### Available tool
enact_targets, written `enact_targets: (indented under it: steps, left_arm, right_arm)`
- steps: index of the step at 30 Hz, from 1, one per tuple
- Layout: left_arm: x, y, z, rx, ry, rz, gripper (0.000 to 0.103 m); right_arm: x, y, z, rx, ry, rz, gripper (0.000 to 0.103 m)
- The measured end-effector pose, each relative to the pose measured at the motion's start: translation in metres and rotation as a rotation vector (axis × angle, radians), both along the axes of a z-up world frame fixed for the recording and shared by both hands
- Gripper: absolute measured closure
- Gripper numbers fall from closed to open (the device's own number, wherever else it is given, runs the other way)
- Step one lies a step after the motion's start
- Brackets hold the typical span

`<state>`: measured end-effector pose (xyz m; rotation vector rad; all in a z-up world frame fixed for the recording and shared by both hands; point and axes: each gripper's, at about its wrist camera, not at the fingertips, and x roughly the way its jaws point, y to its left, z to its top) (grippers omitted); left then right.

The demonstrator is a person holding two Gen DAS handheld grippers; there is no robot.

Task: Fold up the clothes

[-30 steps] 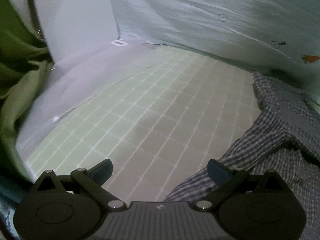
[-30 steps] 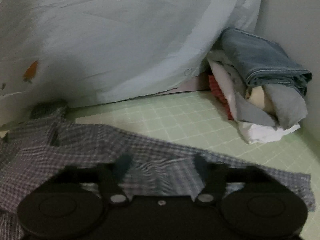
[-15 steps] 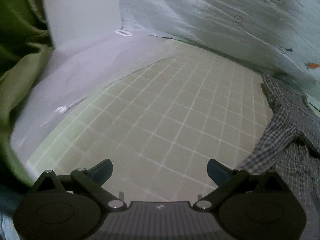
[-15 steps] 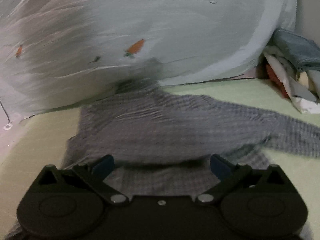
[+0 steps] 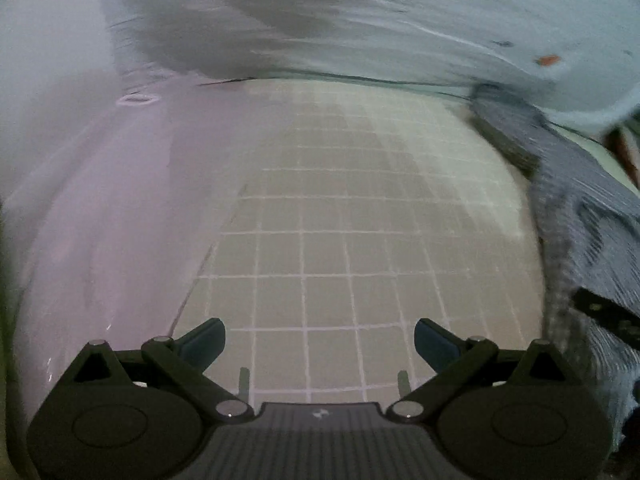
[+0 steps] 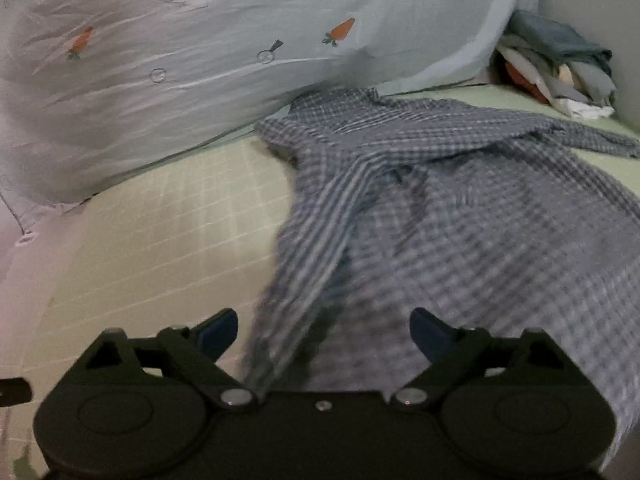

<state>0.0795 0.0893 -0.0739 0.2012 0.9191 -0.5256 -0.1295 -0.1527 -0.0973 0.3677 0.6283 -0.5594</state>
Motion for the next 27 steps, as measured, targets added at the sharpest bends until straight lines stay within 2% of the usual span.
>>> enact_targets:
  steps: [1, 3, 6, 7, 8, 9, 10, 11, 15, 19, 27]
  left_arm:
    - [0.000, -0.002, -0.002, 0.003, 0.008, -0.033, 0.003]
    - [0.002, -0.008, -0.006, 0.014, 0.021, -0.093, 0.003]
    - [0.001, -0.015, -0.011, 0.031, 0.025, -0.171, 0.003]
    - [-0.001, -0.016, -0.010, 0.033, 0.022, -0.194, 0.003]
    - [-0.002, -0.017, -0.010, 0.034, 0.021, -0.216, 0.003]
    - [-0.003, -0.017, -0.009, 0.036, 0.023, -0.235, 0.003]
    - [-0.004, -0.019, -0.010, 0.040, 0.027, -0.249, 0.003]
    - [-0.005, -0.021, -0.011, 0.048, 0.033, -0.259, 0.003]
    - [-0.008, -0.030, -0.015, 0.081, 0.055, -0.299, 0.003]
    - [-0.017, -0.044, -0.014, 0.091, 0.046, -0.340, 0.003]
    - [-0.039, -0.099, -0.010, 0.115, 0.053, -0.374, 0.003]
  right_arm:
    - [-0.002, 0.003, 0.000, 0.004, -0.003, -0.001, 0.019]
    - [-0.006, 0.004, -0.002, 0.022, -0.014, -0.007, 0.042]
    - [-0.013, 0.005, -0.003, 0.048, -0.031, -0.015, 0.068]
    - [-0.015, 0.006, -0.004, 0.057, -0.037, -0.017, 0.073]
    - [-0.017, 0.006, -0.004, 0.065, -0.042, -0.020, 0.086]
    - [-0.019, 0.006, -0.005, 0.074, -0.048, -0.023, 0.092]
    - [-0.022, 0.007, -0.005, 0.083, -0.053, -0.025, 0.093]
    - [-0.024, 0.007, -0.006, 0.091, -0.059, -0.028, 0.097]
    - [-0.034, 0.005, -0.006, 0.131, -0.093, -0.039, 0.099]
    - [-0.050, -0.015, 0.001, 0.194, -0.173, -0.034, 0.099]
    - [-0.086, -0.065, 0.010, 0.257, -0.261, -0.078, 0.099]
